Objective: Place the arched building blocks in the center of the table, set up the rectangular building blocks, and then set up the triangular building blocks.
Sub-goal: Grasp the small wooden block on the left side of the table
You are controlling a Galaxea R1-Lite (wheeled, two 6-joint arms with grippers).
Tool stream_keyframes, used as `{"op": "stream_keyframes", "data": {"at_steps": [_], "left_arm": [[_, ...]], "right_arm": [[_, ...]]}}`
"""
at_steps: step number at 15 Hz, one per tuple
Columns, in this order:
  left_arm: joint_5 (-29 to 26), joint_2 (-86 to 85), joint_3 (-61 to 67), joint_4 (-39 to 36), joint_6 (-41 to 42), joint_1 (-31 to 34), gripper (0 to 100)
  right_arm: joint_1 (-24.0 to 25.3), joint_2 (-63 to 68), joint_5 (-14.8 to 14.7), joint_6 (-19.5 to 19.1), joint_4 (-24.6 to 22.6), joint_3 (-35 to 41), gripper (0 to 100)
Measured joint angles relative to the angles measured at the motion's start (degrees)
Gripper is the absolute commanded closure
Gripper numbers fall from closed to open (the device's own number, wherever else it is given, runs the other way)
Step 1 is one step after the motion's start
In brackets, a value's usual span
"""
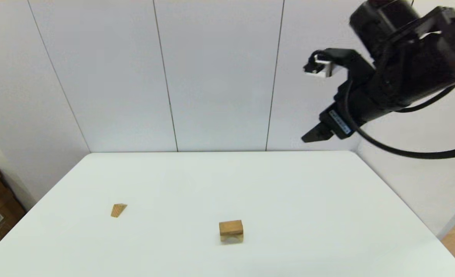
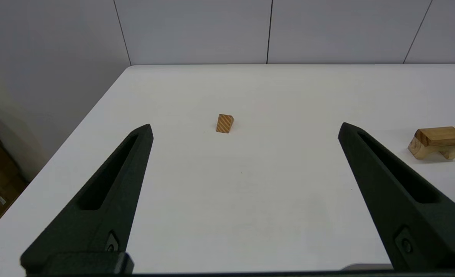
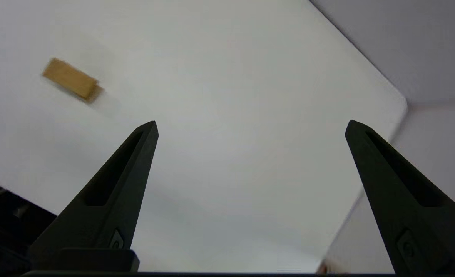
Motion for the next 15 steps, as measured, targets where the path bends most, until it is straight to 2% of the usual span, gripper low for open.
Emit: {"op": "stream_keyframes", "data": {"at_steps": [6,8,11,13,15], "left_arm": [[0.0,0.0,0.0,0.0,0.0,0.0,0],[0.0,0.0,0.0,0.0,0.0,0.0,0],[0.0,0.0,0.0,0.0,0.0,0.0,0],[0.0,0.0,0.0,0.0,0.0,0.0,0],[0.0,0.0,0.0,0.0,0.0,0.0,0]], "right_arm": [[-20.0,-13.1,-0.1,0.0,0.3,10.4,0],[-24.7,-17.4,0.2,0.1,-0.8,16.2,0],[-27.6,-24.6,0.5,0.1,-8.1,29.3,0],[-28.2,-30.7,1.2,0.1,-15.3,39.8,0],[-28.5,-37.4,3.1,0.2,-22.5,49.7,0]]}}
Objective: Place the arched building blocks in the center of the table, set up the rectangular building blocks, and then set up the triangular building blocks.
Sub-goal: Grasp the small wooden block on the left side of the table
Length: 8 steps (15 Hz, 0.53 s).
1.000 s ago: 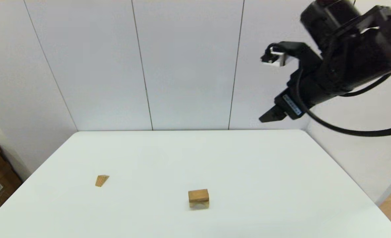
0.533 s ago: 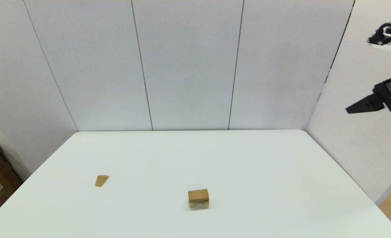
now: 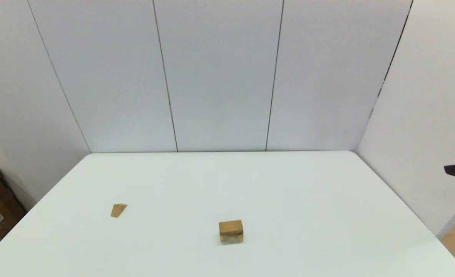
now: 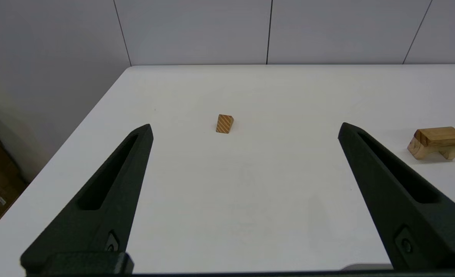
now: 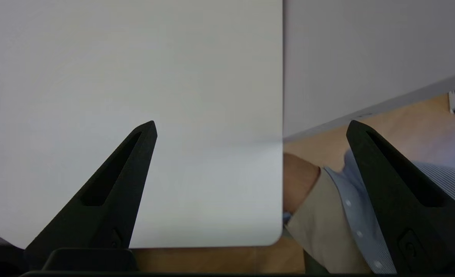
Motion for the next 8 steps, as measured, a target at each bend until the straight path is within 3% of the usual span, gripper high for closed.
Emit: {"op": "stream_keyframes", "data": {"at_steps": [6,8], "left_arm": [[0.0,0.0,0.0,0.0,0.0,0.0,0],[0.0,0.0,0.0,0.0,0.0,0.0,0]], "right_arm": [[0.1,-19.3,2.3,0.2,-26.8,26.1,0],[0.2,-24.1,2.4,0.1,-29.8,30.6,0]]}}
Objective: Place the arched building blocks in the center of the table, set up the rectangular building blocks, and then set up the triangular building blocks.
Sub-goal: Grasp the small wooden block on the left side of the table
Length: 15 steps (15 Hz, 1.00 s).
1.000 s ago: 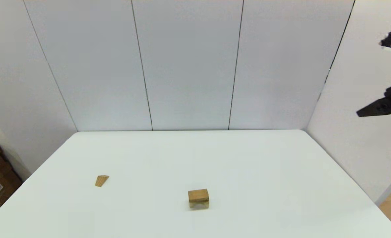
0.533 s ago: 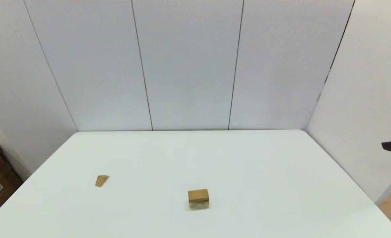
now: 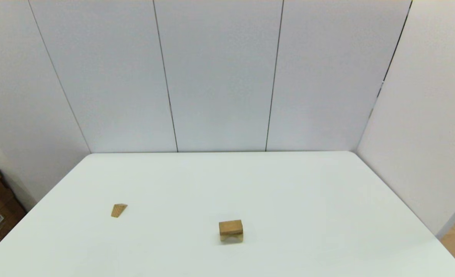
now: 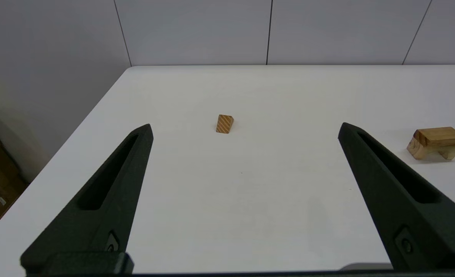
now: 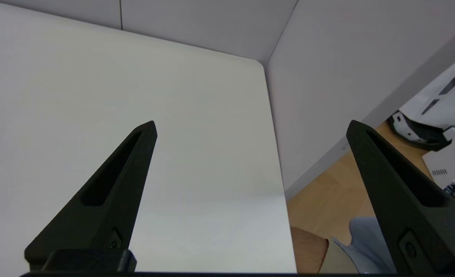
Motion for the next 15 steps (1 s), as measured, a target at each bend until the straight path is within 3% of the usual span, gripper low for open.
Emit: {"op": "stream_keyframes", "data": {"at_steps": [3,6,12,15], "left_arm": [[0.0,0.0,0.0,0.0,0.0,0.0,0],[0.0,0.0,0.0,0.0,0.0,0.0,0],[0.0,0.0,0.0,0.0,0.0,0.0,0],[0.0,0.0,0.0,0.0,0.0,0.0,0]], "right_arm": [[0.1,-5.7,-0.2,0.5,-1.5,5.7,0],[0.0,-8.8,-0.3,2.9,-9.5,11.0,0],[0.1,-13.9,0.3,7.3,-20.5,19.5,0],[0.1,-16.8,3.8,11.8,-25.1,22.1,0]]}}
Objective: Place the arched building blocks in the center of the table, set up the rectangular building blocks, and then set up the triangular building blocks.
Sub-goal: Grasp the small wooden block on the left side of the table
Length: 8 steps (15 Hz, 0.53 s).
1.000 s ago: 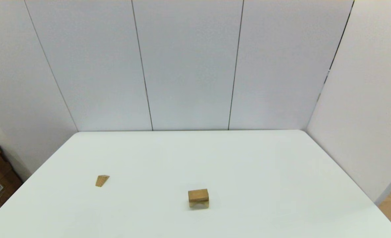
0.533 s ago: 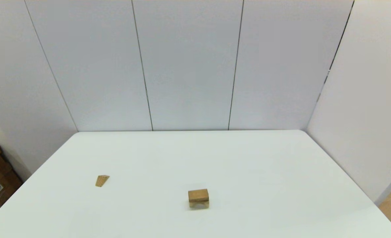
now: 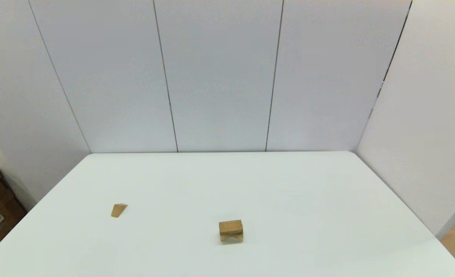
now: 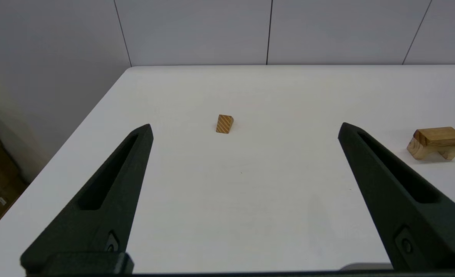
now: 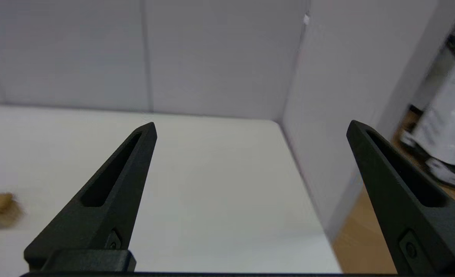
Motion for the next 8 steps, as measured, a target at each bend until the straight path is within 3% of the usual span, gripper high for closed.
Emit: {"op": "stream_keyframes", "data": {"at_steps": [3,8], "left_arm": [[0.0,0.0,0.0,0.0,0.0,0.0,0],[0.0,0.0,0.0,0.0,0.0,0.0,0]], "right_arm": [[-0.1,-2.9,1.6,1.6,-3.2,2.3,0],[-0.2,-7.7,1.1,1.6,2.2,5.4,0]]}}
